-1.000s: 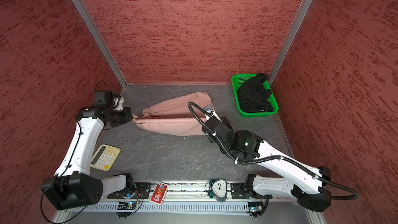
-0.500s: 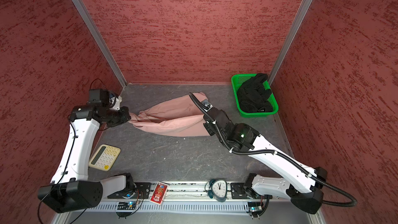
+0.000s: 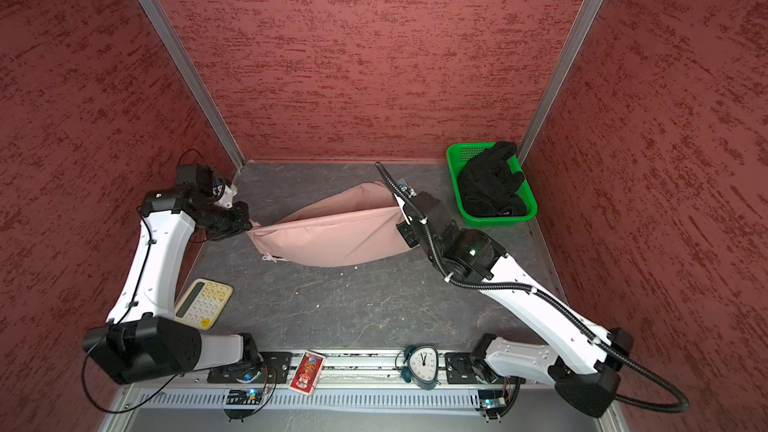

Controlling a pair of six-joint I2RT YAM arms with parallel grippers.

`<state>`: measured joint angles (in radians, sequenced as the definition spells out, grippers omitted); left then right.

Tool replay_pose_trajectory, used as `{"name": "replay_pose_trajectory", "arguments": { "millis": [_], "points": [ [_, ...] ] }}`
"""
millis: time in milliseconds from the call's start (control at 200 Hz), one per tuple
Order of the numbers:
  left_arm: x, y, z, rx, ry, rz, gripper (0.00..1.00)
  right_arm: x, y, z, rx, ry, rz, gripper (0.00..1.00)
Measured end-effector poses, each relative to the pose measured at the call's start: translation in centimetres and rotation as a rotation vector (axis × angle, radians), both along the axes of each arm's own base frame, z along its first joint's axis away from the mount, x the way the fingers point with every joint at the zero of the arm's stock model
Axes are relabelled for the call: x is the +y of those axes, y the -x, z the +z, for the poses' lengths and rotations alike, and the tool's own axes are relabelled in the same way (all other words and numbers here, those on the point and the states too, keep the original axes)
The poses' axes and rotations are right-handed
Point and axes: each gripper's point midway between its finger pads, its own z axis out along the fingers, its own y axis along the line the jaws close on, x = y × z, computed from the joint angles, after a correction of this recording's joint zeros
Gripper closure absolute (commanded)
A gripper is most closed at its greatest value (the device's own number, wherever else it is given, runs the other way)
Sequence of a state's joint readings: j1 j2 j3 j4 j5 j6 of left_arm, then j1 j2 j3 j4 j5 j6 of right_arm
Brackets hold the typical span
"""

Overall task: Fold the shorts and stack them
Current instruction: 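Carry the leg end toward the basket with the right gripper while the left holds, then lower the folded strip onto the table with both grippers and release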

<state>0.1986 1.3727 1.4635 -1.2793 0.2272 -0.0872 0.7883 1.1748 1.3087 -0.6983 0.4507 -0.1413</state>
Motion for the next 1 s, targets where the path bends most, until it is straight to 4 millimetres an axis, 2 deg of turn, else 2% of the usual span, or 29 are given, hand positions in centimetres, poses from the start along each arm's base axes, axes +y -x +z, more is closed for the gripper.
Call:
{"name": "replay_pose_trajectory", "arguments": {
  "millis": [150, 296, 461, 706, 997],
  "points": [
    [0.9, -2.6, -0.8, 0.019, -0.002, -0.003, 1.00, 0.6, -3.4, -2.0, 0.058, 0.000, 0.014, 1.00],
    [1.3, -4.8, -2.4, 0.065, 0.005, -0.015, 1.00, 0.9, -5.9, -4.0, 0.118, -0.003, 0.025, 1.00],
    [1.7, -6.8, -4.1, 0.109, 0.015, -0.028, 1.00, 1.2, -8.8, -5.2, 0.135, 0.016, 0.036, 1.00],
    [2.6, -10.0, -6.1, 0.147, 0.017, -0.025, 1.00, 1.8, -14.7, -8.2, 0.162, 0.064, 0.059, 1.00],
    [3.5, -11.5, -10.7, 0.255, 0.013, -0.017, 1.00, 2.8, -20.5, -13.5, 0.216, 0.096, 0.084, 1.00]
  ]
}}
